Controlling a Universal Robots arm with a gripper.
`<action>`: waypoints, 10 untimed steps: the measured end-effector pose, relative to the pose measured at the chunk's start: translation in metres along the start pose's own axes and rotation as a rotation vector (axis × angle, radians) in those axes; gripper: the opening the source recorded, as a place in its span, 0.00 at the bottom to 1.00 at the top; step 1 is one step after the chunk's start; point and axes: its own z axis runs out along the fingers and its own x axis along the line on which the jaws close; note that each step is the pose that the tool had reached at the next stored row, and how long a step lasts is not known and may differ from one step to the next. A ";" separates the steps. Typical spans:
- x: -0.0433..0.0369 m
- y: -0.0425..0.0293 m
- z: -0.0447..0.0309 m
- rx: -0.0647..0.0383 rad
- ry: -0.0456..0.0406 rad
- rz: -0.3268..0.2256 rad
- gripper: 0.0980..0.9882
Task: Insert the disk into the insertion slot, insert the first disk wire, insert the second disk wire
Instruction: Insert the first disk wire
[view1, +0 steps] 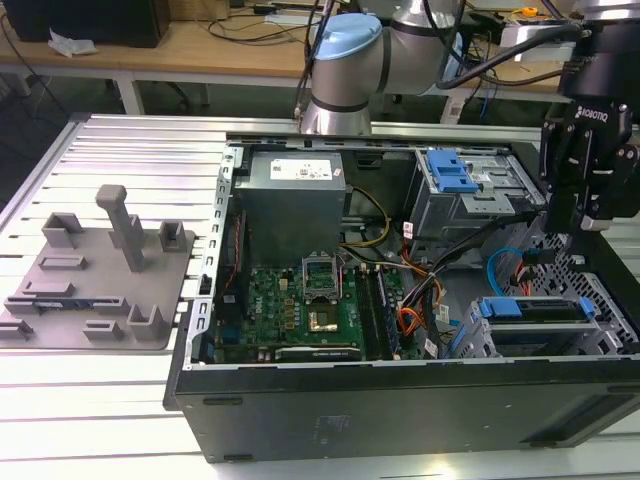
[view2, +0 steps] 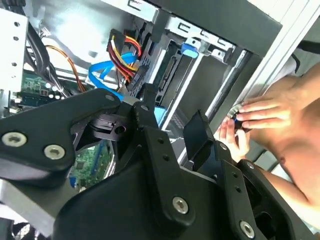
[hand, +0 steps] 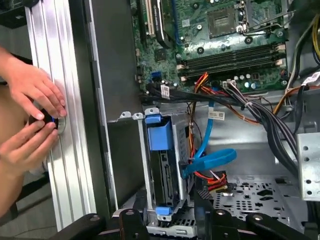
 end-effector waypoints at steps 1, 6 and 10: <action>-0.0003 0.0000 0.0008 -0.010 0.0018 0.025 0.45; -0.0114 0.0013 -0.0021 -0.005 0.0013 0.041 0.45; -0.0220 0.0028 -0.0037 0.015 -0.0014 0.040 0.45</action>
